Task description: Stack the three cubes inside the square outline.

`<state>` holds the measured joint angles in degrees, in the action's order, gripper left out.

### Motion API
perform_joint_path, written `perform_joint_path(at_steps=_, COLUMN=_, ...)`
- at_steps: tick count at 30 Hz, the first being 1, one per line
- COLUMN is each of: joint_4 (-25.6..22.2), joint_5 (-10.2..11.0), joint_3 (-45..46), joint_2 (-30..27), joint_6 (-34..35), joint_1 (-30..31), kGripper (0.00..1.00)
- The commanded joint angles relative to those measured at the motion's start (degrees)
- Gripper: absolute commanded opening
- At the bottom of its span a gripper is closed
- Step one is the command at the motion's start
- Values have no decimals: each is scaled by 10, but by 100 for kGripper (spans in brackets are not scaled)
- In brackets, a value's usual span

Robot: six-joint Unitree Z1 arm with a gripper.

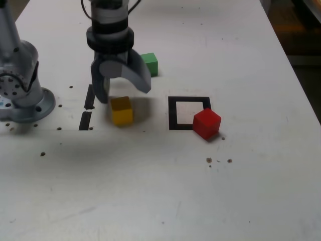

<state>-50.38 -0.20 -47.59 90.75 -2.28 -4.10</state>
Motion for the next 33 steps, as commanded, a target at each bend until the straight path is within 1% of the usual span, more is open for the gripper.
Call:
perform_joint_path(at_steps=1, joint_4=-11, joint_5=14, joint_3=-13, joint_2=-14, joint_6=1, joint_1=-1, kGripper=91)
perform_joint_path(at_steps=5, joint_4=-44, joint_5=40, joint_3=-42, joint_2=-29, joint_6=2, joint_1=0, kGripper=91)
perform_joint_path(at_steps=9, joint_4=-83, joint_5=58, joint_3=-86, joint_2=-35, joint_6=2, joint_1=13, kGripper=92)
perform_joint_path(at_steps=12, joint_4=-105, joint_5=65, joint_3=-124, joint_2=-35, joint_6=2, joint_1=32, kGripper=93)
perform_joint_path(at_steps=16, joint_4=-120, joint_5=65, joint_3=-167, joint_2=-29, joint_6=16, joint_1=58, kGripper=94)
perform_joint_path(at_steps=19, joint_4=-124, joint_5=57, joint_3=-188, joint_2=-19, joint_6=36, joint_1=74, kGripper=95)
perform_joint_path(at_steps=23, joint_4=-124, joint_5=37, joint_3=-212, joint_2=4, joint_6=63, joint_1=94, kGripper=96)
perform_joint_path(at_steps=29, joint_4=-121, joint_5=-5, joint_3=-257, joint_2=51, joint_6=100, joint_1=128, kGripper=97)
perform_joint_path(at_steps=33, joint_4=-121, joint_5=-28, joint_3=-283, joint_2=81, joint_6=126, joint_1=142, kGripper=97)
